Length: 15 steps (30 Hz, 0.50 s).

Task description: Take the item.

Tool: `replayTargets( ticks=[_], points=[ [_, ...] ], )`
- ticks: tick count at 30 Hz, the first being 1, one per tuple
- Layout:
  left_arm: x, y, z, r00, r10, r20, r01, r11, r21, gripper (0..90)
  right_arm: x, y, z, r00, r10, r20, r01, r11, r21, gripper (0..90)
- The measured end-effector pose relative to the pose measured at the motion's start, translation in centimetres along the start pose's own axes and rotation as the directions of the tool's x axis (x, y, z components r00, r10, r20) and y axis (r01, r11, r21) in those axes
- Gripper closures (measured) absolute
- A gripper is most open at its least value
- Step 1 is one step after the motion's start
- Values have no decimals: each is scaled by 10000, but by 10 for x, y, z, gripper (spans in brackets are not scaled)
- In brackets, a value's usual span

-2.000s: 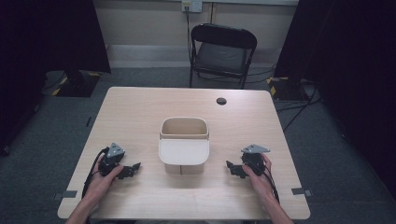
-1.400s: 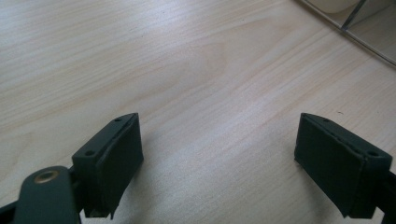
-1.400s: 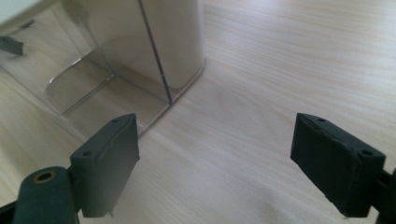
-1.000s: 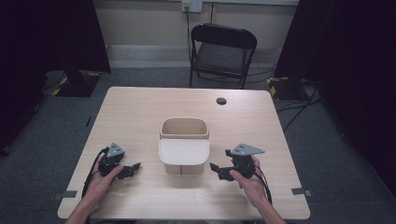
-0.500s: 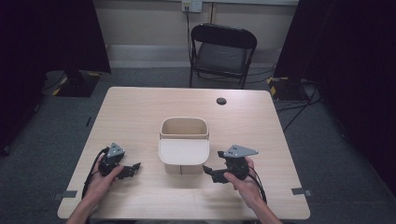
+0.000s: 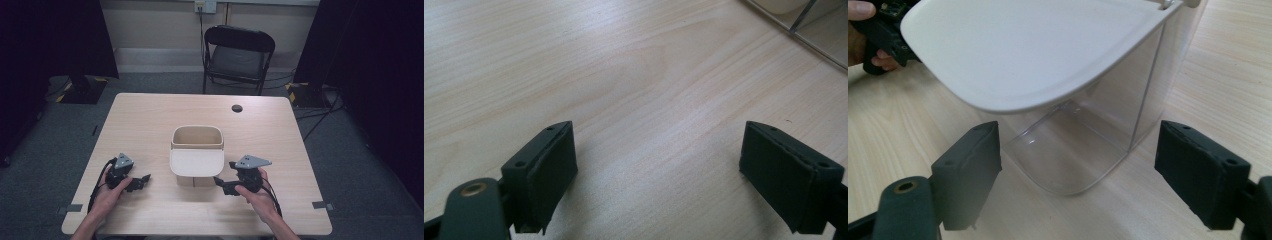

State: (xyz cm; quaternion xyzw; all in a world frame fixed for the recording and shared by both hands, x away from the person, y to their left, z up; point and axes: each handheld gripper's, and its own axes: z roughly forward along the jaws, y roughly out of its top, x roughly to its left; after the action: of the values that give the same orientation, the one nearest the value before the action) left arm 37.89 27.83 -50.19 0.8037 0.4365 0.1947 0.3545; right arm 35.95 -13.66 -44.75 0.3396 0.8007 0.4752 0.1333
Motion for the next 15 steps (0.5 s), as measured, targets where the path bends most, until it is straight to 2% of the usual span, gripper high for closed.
replayTargets(
  ticks=[4,11,15],
  points=[
    [0,0,0,10000,-5,-1,5,10000,5,146,-1,1,1,9999,77,142,-77,10000,11,207],
    [0,0,0,10000,6,1,-6,10000,6,146,-1,3,0,10000,52,-28,-52,9999,-109,217],
    [0,0,0,10000,2,0,-2,10000,9,146,2,5,0,9998,-64,-175,62,9999,-153,260]
  ],
)
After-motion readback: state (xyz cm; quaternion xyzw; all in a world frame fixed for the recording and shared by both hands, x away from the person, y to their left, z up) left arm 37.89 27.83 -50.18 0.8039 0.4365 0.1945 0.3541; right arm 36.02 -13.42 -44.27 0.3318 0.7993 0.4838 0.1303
